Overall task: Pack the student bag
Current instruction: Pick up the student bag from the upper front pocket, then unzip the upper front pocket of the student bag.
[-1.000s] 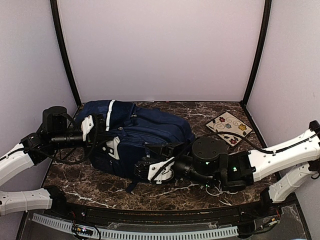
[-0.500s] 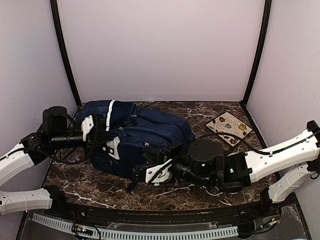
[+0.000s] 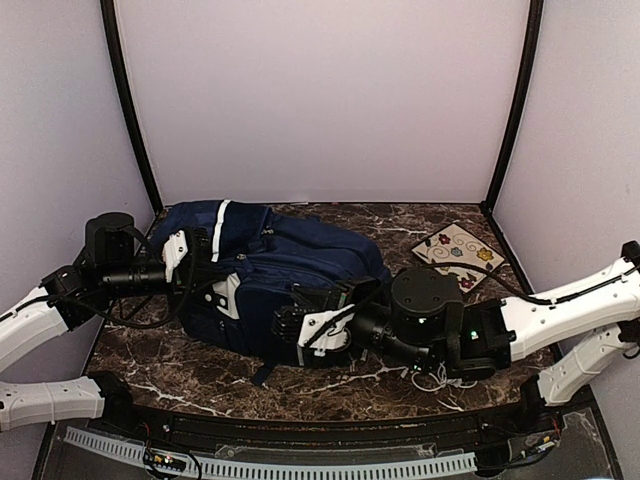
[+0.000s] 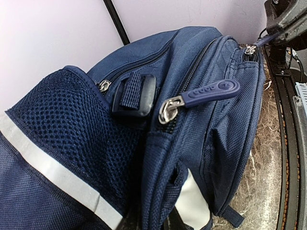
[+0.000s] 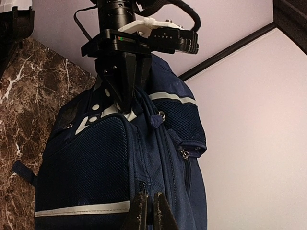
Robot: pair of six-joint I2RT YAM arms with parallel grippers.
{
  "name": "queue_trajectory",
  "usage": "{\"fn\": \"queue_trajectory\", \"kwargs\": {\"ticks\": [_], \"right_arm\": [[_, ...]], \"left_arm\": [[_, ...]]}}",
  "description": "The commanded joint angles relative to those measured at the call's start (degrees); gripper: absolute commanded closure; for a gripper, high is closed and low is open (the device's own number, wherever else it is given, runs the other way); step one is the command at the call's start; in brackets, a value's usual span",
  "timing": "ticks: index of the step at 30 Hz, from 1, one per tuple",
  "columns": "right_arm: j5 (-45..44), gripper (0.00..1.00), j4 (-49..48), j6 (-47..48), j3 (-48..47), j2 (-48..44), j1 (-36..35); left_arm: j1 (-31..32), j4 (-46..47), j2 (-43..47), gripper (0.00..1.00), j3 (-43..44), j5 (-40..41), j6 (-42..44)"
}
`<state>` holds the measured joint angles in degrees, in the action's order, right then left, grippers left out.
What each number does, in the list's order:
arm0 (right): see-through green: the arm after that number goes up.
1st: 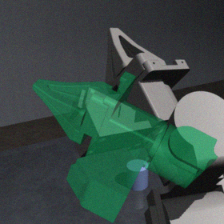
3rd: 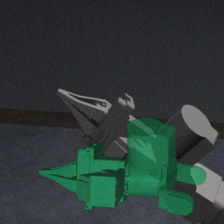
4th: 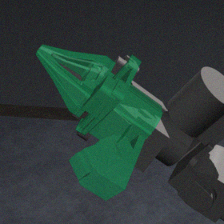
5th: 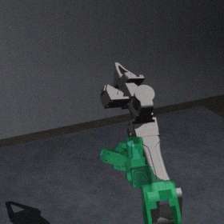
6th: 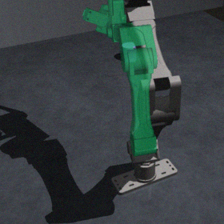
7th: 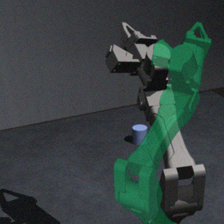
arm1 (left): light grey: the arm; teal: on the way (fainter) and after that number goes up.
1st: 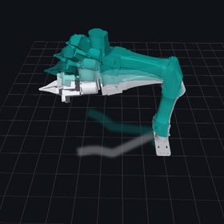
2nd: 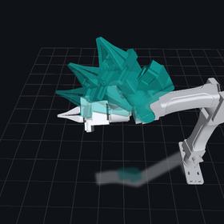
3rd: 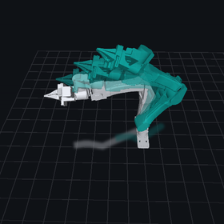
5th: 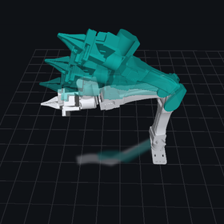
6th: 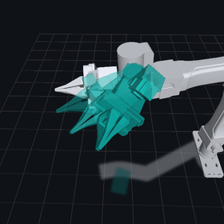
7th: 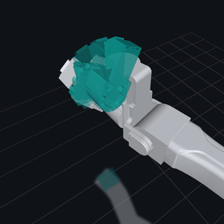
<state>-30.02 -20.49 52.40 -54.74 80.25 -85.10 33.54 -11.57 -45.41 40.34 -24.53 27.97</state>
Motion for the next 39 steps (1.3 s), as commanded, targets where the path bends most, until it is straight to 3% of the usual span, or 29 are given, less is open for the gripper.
{"fn": "queue_trajectory", "kwargs": {"ticks": [1, 2, 6, 7, 9, 14, 19, 25, 32, 39], "right_arm": [[-0.3, 1.00, 3.3, -15.8, -1.8, -4.4, 2.8], [0.8, 1.00, 4.3, -19.7, -1.6, -5.3, 3.8], [0.8, 1.00, 6.2, -19.7, 2.3, -10.2, 8.0], [5.9, 1.00, 6.8, -30.1, 3.6, -11.4, 9.0], [13.3, 1.00, 7.7, -42.2, 6.6, -15.0, 11.0], [19.6, 1.00, 5.4, -52.3, 18.7, -23.0, 14.1], [20.4, 1.00, -4.2, -60.9, 31.7, -28.4, 15.3], [21.5, 1.00, -10.6, -66.4, 39.1, -26.1, 16.8], [28.0, 1.00, -13.9, -68.8, 37.6, -18.1, 21.3], [33.2, 1.00, -10.8, -66.7, 34.7, -16.4, 24.5]], "left_arm": [[0.2, 2.3, 0.8, 1.00, -0.6, 1.9, -4.7], [0.1, 2.4, 1.0, 1.00, -0.5, 3.4, -4.9], [0.1, 3.1, 2.2, 1.00, -0.5, 5.4, -4.8], [0.1, 3.2, 2.6, 1.00, -0.5, 6.2, -4.8], [0.1, 3.8, 3.5, 1.00, -0.4, 9.3, -4.8], [0.0, 4.6, 3.9, 1.00, -0.1, 12.7, -5.3], [0.0, 4.8, 1.7, 1.00, 1.3, 11.6, -7.0], [0.0, 4.8, 0.1, 1.00, 2.9, 11.2, -7.8], [0.0, 4.8, -3.7, 1.00, 6.0, 13.5, -8.8], [-0.2, 1.1, -8.6, 1.00, 10.4, 15.5, -10.7]]}}
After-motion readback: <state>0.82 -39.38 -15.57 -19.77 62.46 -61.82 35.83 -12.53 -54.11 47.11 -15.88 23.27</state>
